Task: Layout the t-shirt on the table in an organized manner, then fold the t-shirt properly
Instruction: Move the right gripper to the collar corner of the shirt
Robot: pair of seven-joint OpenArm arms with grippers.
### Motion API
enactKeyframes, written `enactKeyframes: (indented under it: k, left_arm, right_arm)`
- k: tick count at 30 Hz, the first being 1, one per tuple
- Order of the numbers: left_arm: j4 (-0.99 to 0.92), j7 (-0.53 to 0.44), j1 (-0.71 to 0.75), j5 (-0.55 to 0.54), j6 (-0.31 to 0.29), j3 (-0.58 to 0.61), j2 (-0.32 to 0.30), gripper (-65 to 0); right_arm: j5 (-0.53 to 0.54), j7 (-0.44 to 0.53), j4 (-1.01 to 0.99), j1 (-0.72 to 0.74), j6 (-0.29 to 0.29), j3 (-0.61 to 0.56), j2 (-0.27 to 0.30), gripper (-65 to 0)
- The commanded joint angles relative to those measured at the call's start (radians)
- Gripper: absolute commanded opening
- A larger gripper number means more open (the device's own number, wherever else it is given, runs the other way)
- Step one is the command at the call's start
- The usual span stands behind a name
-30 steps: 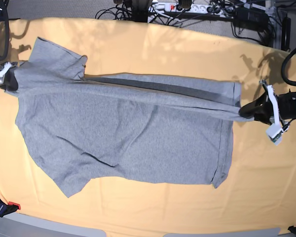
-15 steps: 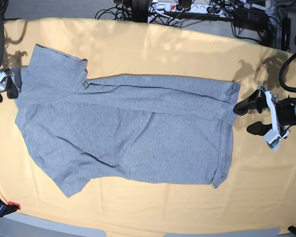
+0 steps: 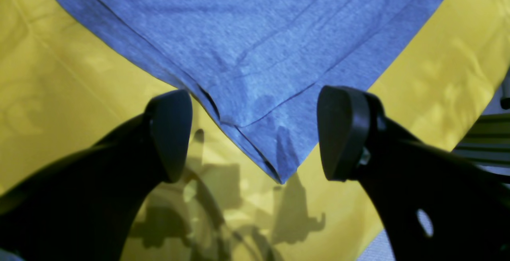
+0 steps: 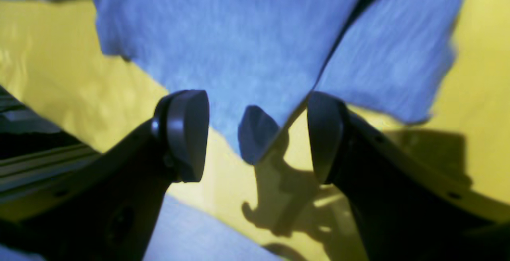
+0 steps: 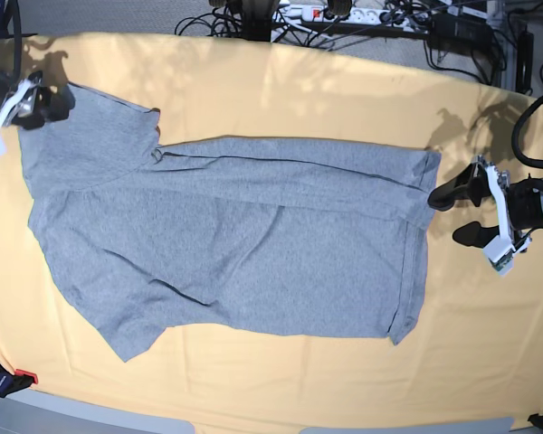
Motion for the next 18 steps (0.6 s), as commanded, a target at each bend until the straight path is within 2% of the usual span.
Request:
enactKeyframes:
  k: [1,5,10,18]
  left_arm:
    - [0.009,-0.019,-0.019,-0.019,-0.004,-0.012,-0.024,-15.8]
    - [0.009,-0.018,-0.019,-0.018,-0.004,-0.012,-0.024,-15.8]
    - [0.009,-0.019,-0.019,-0.019,-0.004,-0.012,-0.024,-15.8]
    - [0.009,-0.019,-0.019,-0.019,-0.004,-0.012,-0.024,-15.8]
  right_arm:
    - [0.018,0.018,0.011,-0.003,0.002,0.025,0.008,-24.6]
    - [-0.072,0.018,0.011,-0.002,-0.002,0.106,-0.068,-24.6]
    - [-0.191,0.027,0.011,-0.003,-0.066,0.128,-0.119,-24.6]
    - [-0.184,0.066,0.011,-0.002,-0.061,0.115,-0.18,-24.5]
